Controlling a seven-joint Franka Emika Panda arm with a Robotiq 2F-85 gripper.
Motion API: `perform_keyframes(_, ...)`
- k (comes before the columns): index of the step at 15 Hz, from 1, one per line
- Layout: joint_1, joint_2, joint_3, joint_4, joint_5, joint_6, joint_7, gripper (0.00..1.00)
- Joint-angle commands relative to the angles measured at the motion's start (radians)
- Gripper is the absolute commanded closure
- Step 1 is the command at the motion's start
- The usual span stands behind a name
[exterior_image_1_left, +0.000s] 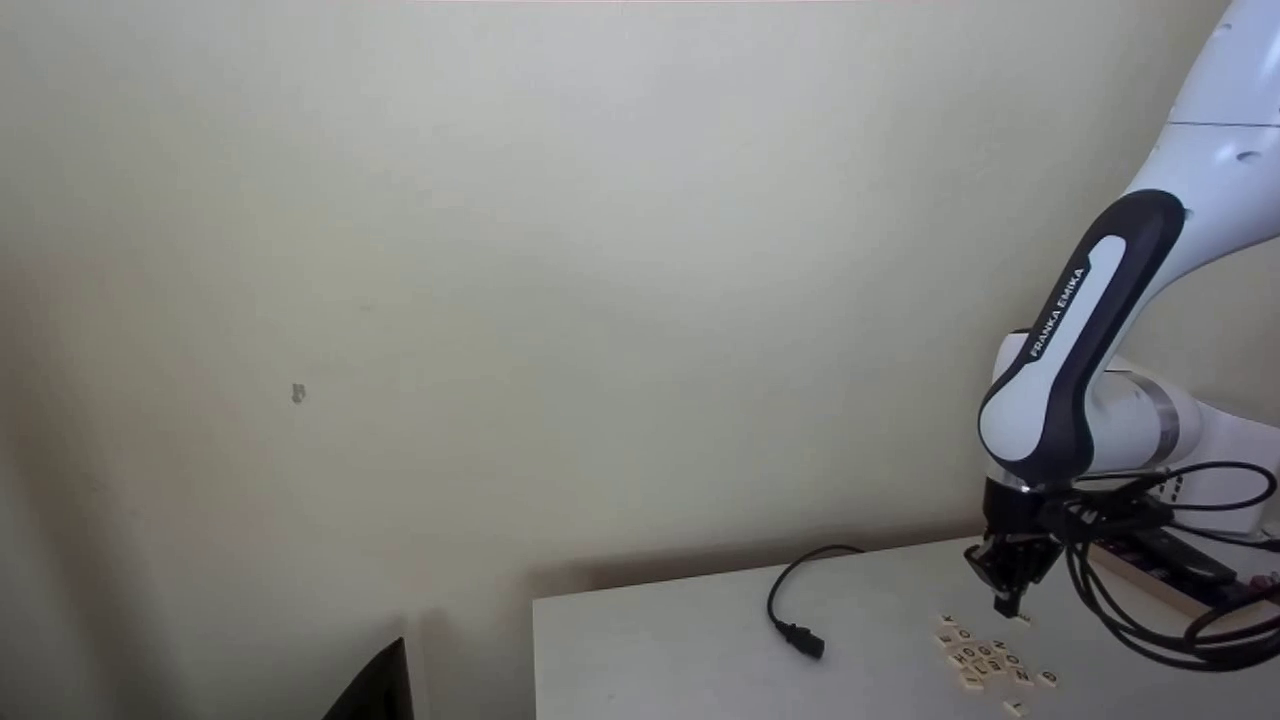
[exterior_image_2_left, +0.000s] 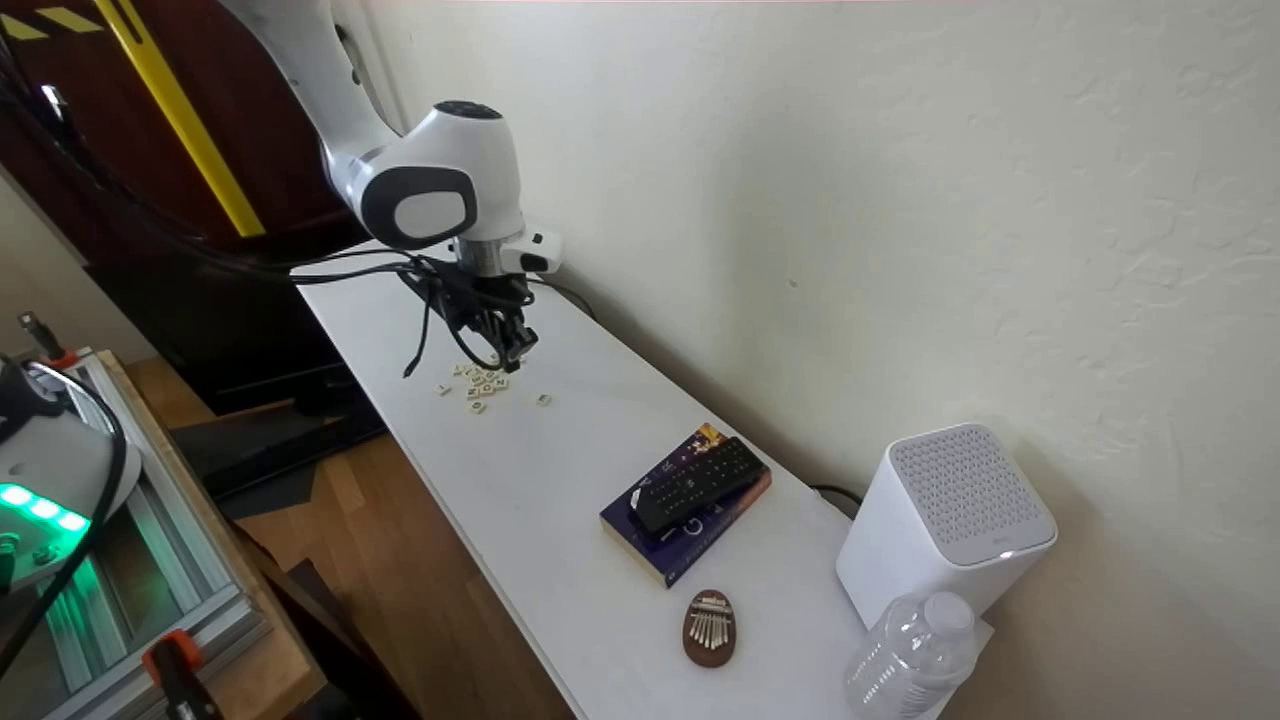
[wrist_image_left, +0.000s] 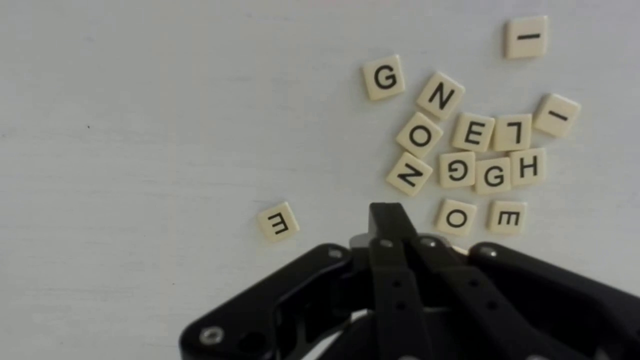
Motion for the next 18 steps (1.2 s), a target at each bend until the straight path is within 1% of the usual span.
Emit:
perform_keyframes(1, 0.001, -0.042, -0.005, -0.058, -0.042, 0.027, -0.04, 1.0)
perform_keyframes(11, -0.01, -0.037, 0.006, -0.087, -0.098, 0.073, -0.125, 1.0)
perform_keyframes(18, -0.013, -0.023, 0.018, -0.08, -0.113, 0.074, -0.161, 1.0)
